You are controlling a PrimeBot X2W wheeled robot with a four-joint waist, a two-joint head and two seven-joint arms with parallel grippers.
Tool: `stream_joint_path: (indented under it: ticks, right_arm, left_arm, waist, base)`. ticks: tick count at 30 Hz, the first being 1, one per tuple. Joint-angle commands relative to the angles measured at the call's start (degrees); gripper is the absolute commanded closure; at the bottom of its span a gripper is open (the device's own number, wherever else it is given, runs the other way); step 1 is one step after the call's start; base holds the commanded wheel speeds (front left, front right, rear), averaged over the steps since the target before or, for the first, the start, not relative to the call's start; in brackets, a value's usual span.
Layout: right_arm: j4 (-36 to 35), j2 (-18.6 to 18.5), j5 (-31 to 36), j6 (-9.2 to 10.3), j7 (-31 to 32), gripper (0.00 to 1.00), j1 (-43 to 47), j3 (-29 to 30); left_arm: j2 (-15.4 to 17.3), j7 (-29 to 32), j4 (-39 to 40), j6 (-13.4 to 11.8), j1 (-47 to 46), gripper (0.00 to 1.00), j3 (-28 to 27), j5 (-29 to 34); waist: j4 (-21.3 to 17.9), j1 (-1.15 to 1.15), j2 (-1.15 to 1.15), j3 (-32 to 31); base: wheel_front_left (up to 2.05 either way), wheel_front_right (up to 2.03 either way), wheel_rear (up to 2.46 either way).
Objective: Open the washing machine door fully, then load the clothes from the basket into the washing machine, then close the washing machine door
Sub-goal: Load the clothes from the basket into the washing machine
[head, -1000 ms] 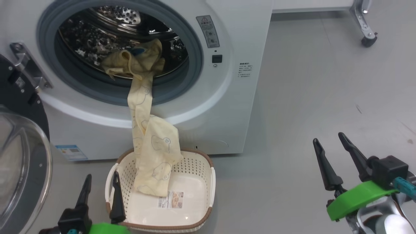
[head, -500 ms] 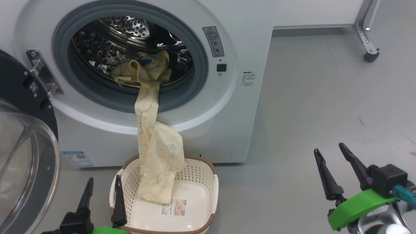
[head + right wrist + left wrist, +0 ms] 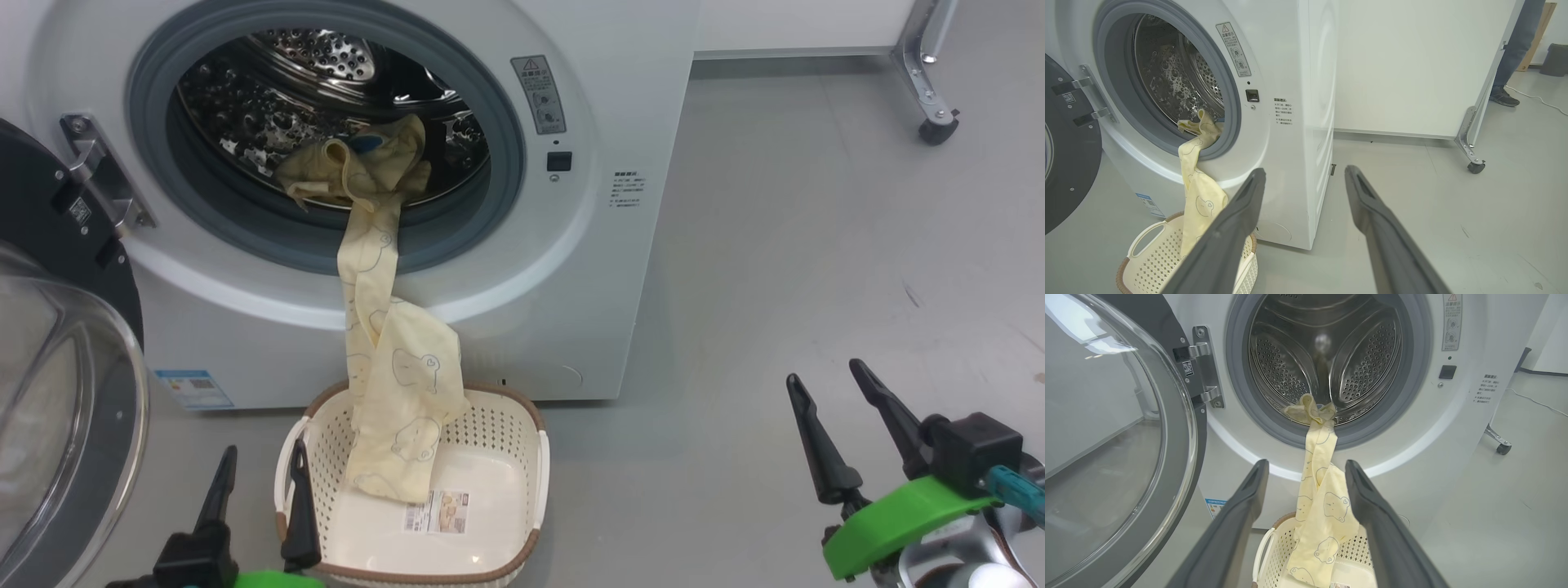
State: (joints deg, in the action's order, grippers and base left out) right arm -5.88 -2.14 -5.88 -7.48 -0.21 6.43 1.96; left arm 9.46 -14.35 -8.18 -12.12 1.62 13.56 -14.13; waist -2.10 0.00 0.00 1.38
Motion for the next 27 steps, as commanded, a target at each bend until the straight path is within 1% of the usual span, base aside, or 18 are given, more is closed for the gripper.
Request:
stream_joint_path:
  ticks: [1,10,15,21,25,26,27]
  right_arm:
    - [-2.0,-0.7,0.3,-0.01,-0.2,0.0,-2.4,-1.2]
    - [-1.7,-0.7,0.1,-0.01,-0.1,0.0,-2.3,-1.4]
    - [-2.0,-0.7,-0.1,-0.01,-0.1,0.0,-2.4,-1.6]
    - [-2.4,-0.7,-0.4,-0.01,-0.1,0.0,-3.1,-2.1]
    - [-2.8,-0.7,-0.6,-0.01,0.0,0.0,-4.1,-2.8]
    - [-2.8,-0.7,-0.6,-0.01,0.0,0.0,-4.1,-2.8]
    - [-2.9,-0.7,-0.6,-0.01,0.0,0.0,-4.6,-3.2]
  left_arm:
    - [0.2,-0.6,1.5,0.1,-2.4,0.0,-2.0,0.6]
    - [-0.2,-0.6,0.7,0.2,-2.7,0.0,-1.8,0.7]
    - [-0.4,-0.3,-1.1,0.8,-3.8,0.0,-1.1,0.4]
    - [-1.2,1.7,-6.0,2.2,-7.4,0.0,0.3,-0.4]
    - [-2.1,3.8,-12.5,4.7,-11.8,0.0,1.5,-1.8]
    - [-2.1,3.8,-12.5,4.7,-11.8,0.0,1.5,-1.8]
    - [-2.4,4.8,-14.7,5.5,-13.0,0.0,1.6,-2.6]
  waist:
    - [0.0,0.0,0.0,0.0]
    - [-0.2,0.0,0.0,-0.2]
    - [-0.2,0.0,0.0,0.5]
    - [-0.6,0.0,0.0,2.5]
    - [-1.3,0.0,0.0,4.9]
    - [-1.3,0.0,0.0,4.9]
    - [-1.7,0.0,0.0,5.8]
  base:
    - [0.0,0.0,0.0]
    - [0.0,0.0,0.0]
    - [0.0,0.0,0.0]
    - [0.0,0.0,0.0]
    - [0.0,0.0,0.0]
    - [0.0,0.0,0.0]
    - [0.0,0.0,0.0]
